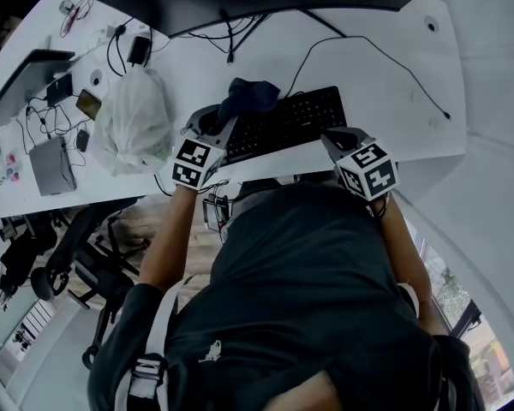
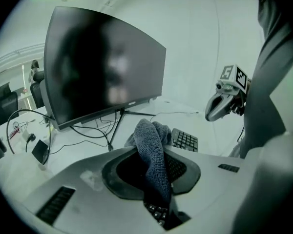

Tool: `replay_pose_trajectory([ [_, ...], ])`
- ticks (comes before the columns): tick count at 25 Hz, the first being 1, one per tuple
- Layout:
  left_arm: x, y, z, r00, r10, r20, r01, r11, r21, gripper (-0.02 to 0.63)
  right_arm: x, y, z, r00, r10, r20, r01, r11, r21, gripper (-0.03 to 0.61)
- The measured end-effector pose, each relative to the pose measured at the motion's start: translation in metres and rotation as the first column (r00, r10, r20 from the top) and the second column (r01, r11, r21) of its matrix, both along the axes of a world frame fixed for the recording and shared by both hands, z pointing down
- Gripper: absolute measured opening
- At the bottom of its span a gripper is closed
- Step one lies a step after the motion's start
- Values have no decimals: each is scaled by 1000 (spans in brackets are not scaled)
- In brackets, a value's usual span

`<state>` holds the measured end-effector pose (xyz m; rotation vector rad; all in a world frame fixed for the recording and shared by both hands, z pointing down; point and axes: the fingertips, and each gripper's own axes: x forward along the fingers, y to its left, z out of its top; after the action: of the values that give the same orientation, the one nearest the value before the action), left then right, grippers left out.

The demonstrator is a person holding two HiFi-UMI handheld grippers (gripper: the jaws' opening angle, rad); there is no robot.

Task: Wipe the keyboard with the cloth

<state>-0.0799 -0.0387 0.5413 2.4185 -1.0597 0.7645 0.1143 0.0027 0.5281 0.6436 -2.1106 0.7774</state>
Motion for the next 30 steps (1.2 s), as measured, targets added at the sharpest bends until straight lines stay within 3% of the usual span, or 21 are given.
replay_pose_trajectory([
  [4,8,-18,-24,996,-29,-89,32,999,28,61,2,1,6,1000,15,6,-15,1000,-17,11],
  [13,2,-48,-69,977,-80,-198,97,992,75,61,7,-12,7,999,52,9,-52,999,2,11],
  [30,-21,-61,-100,969,-88,-232,124,982,145,61,-19,-44,-8,997,76,17,-77,994,79,11],
])
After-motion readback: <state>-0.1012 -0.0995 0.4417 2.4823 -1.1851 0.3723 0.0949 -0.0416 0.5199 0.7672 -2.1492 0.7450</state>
